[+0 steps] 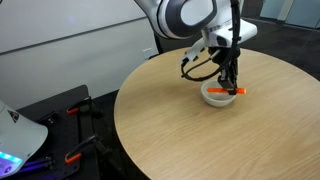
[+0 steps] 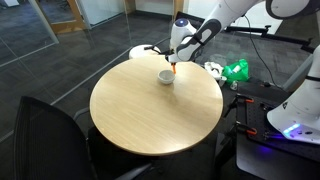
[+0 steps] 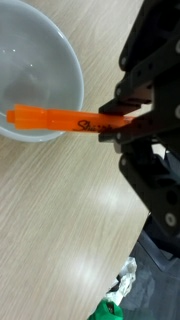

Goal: Move the bowl to the right, then put the orange marker in the white bowl

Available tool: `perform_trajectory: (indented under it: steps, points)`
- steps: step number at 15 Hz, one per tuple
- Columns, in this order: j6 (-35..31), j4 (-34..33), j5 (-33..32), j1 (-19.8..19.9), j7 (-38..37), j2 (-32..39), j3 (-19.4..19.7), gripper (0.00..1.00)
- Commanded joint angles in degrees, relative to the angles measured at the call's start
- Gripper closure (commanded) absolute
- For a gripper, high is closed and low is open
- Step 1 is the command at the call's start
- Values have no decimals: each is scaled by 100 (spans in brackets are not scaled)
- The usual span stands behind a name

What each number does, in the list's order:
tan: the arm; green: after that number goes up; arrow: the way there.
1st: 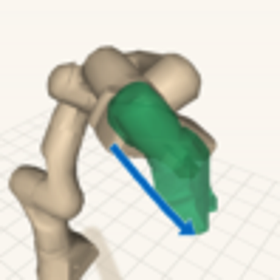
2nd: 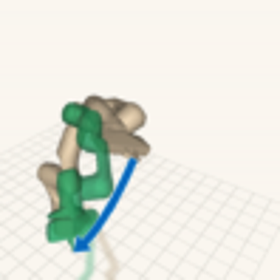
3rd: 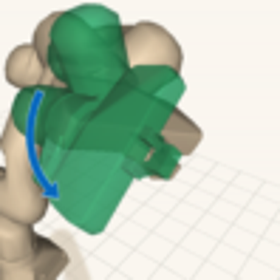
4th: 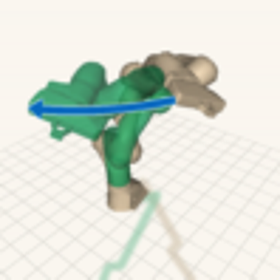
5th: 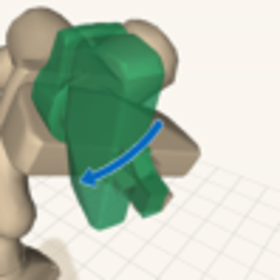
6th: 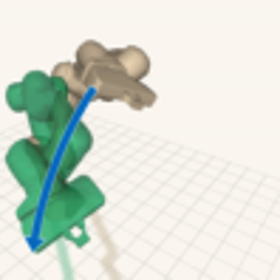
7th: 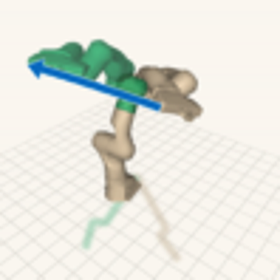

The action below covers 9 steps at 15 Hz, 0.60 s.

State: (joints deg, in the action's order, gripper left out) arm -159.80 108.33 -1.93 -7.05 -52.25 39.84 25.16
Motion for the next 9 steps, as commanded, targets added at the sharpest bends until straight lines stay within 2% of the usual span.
perform_trajectory:
  steps: [1, 9]
  points:
    - [-9, -311, -27, -28, -59, 235, -64, 95]
    - [-14, -656, -43, -168, -74, 613, -27, 95]
